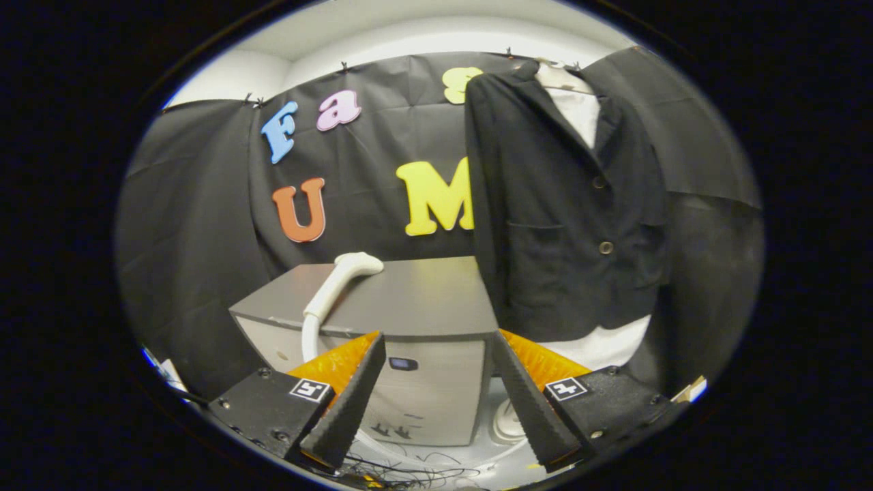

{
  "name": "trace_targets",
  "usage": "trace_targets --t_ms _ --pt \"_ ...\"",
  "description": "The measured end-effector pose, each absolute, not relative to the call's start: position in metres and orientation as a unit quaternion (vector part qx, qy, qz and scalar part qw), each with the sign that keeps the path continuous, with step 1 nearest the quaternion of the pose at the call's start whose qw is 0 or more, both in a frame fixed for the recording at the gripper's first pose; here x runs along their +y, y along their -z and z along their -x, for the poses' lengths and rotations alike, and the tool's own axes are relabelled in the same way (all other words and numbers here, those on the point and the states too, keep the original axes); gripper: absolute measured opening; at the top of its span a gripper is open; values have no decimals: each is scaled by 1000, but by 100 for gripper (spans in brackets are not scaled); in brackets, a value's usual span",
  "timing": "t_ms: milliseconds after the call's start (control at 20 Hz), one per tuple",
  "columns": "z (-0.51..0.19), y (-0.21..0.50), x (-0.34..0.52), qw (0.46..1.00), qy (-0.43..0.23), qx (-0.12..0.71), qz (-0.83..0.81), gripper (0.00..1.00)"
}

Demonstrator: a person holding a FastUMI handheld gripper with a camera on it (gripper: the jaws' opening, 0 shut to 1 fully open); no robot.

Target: Iron the clothes twice with a garment steamer, once on the left side and once on the right side.

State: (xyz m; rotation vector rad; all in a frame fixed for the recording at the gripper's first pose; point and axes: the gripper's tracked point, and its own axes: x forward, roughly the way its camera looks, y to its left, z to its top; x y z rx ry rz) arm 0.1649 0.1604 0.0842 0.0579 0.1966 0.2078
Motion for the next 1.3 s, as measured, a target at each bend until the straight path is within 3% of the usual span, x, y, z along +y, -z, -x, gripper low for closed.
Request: trace_targets --t_ms 550,600,1000,1300 --pt "-268 -80 328 966 -208 150 35 92" --pt "-274 -75 336 964 -212 155 38 87" --pt "-300 -47 363 957 -189 213 51 75" --pt "-299 -52 368 951 -189 245 -19 49"
